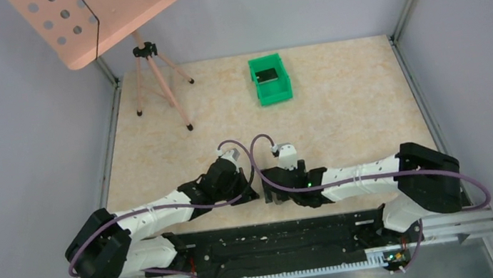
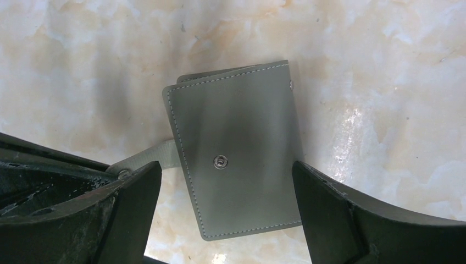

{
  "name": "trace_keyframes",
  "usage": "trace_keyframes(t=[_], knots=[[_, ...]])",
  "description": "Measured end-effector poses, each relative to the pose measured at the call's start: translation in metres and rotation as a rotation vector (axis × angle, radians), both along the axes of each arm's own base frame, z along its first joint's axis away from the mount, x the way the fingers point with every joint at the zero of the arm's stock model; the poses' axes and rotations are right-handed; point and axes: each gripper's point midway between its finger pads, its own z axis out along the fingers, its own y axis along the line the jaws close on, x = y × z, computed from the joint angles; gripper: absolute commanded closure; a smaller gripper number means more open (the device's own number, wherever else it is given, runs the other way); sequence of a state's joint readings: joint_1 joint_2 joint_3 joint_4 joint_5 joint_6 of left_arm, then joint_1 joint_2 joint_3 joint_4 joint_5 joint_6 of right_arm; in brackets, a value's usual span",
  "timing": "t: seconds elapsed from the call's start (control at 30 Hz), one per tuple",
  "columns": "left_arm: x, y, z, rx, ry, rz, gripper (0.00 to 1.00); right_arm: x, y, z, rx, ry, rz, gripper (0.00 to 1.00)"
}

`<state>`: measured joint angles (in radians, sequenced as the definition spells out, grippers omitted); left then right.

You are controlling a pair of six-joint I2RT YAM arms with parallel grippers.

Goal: Take the credit cards out of the card holder
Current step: Open the card holder at the center of the board.

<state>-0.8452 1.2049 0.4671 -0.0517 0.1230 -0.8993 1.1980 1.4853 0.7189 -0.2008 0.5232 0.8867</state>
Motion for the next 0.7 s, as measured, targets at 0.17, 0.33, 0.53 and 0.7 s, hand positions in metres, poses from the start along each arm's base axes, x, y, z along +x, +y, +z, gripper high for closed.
trace_keyframes(t=[0.17,0.33,0.53,0.7], knots=[[0.0,0.0,0.0,0.001,0.0,0.0,1.0,0.002,-0.005,-0.001,-0.025,-0.015,-0.02,0.22],[0.0,0.0,0.0,0.001,0.0,0.002,1.0,0.005,-0.011,-0.002,-0.045,-0.029,-0.041,0.29],[0.002,0.002,-0.001,0.008,-0.004,0.01,1.0,0.006,-0.015,-0.001,-0.051,-0.037,-0.057,0.32],[0.004,0.004,-0.001,0.018,-0.01,0.027,1.0,0.005,-0.02,0.008,-0.022,-0.047,-0.066,0.34]])
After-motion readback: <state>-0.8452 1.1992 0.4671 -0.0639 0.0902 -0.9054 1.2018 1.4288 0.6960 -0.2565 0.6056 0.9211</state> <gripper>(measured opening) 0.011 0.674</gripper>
